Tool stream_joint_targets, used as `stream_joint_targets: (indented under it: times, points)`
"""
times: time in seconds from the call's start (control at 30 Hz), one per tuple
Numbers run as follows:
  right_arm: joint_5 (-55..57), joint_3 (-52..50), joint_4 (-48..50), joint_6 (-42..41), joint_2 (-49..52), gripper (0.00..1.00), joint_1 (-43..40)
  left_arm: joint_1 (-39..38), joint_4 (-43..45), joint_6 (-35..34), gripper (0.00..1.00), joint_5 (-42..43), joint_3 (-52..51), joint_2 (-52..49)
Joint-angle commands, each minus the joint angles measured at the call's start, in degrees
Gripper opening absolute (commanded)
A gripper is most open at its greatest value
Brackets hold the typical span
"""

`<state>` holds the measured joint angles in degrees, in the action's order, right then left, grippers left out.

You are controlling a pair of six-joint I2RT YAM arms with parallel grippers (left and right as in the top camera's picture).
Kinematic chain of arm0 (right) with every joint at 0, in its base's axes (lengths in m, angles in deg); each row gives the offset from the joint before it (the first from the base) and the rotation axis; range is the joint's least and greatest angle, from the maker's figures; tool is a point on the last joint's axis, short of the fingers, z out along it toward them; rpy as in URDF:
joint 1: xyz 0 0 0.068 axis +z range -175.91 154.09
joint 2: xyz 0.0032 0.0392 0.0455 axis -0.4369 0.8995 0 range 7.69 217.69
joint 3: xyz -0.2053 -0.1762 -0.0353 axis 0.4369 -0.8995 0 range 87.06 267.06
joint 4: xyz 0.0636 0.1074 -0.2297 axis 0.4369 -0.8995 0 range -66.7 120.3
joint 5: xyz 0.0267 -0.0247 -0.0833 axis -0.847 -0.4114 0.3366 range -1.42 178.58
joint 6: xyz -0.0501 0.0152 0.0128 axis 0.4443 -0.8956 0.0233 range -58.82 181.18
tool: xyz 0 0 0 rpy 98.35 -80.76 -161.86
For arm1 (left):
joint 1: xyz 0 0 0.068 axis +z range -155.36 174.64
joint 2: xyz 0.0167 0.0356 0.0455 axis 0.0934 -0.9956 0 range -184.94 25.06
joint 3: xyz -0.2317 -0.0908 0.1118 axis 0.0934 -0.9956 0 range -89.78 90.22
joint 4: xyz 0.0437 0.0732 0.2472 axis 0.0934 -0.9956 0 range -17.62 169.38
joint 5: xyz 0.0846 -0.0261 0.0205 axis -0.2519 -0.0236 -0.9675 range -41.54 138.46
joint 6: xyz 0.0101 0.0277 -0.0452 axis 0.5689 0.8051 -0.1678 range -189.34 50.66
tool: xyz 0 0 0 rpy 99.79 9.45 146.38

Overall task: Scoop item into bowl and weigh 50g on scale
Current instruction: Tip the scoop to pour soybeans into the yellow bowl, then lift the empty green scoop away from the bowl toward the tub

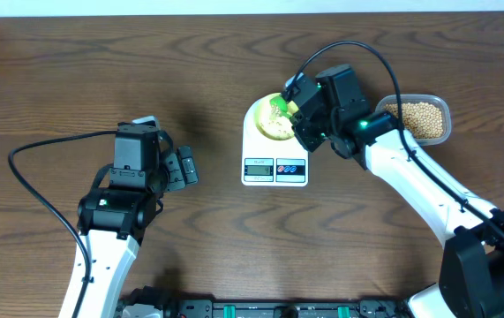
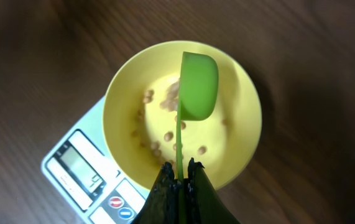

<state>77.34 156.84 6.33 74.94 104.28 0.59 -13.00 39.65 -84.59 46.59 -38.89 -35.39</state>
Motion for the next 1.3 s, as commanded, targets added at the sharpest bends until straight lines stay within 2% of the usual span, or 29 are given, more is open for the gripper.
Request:
stream_joint_targets:
  times: [0.0,0.63,0.7,0.77,0.9,1.03,1.17,1.27]
  points:
    - [6.54,1.77,-0.42,3.28,-1.44,0.01,1.70,0.24,-0.13,-0.07,0.98,-0.76,0.07,-0.15]
    - [17.33,1.86,-1.09,7.50,-3.69,0.01,7.34,0.24,-0.15,-0.07,0.98,-0.76,0.07,-0.15]
    - [17.27,1.99,-1.11,3.82,-4.46,0.01,7.15,0.24,-0.15,-0.07,0.98,-0.76,0.07,-0.15]
    - [14.97,2.58,-1.31,-3.69,-5.42,0.01,5.99,0.24,-0.15,-0.07,0.98,-0.76,0.07,-0.15]
    - [0.39,3.63,-1.42,-9.62,-8.57,0.01,-0.31,0.24,-0.17,-0.07,0.98,-0.76,0.07,-0.15]
    - [-5.79,3.78,-2.82,-15.52,-11.45,0.01,-8.28,0.24,-0.17,-0.07,0.98,-0.76,0.07,-0.15]
    - [-15.26,3.78,-7.04,-16.98,-13.09,0.01,-17.75,0.24,-0.15,-0.07,0.98,-0.76,0.07,-0.15]
    - [-16.68,3.78,-12.26,-16.92,-13.35,0.01,-24.26,0.24,-0.15,-0.07,0.98,-0.76,0.07,-0.15]
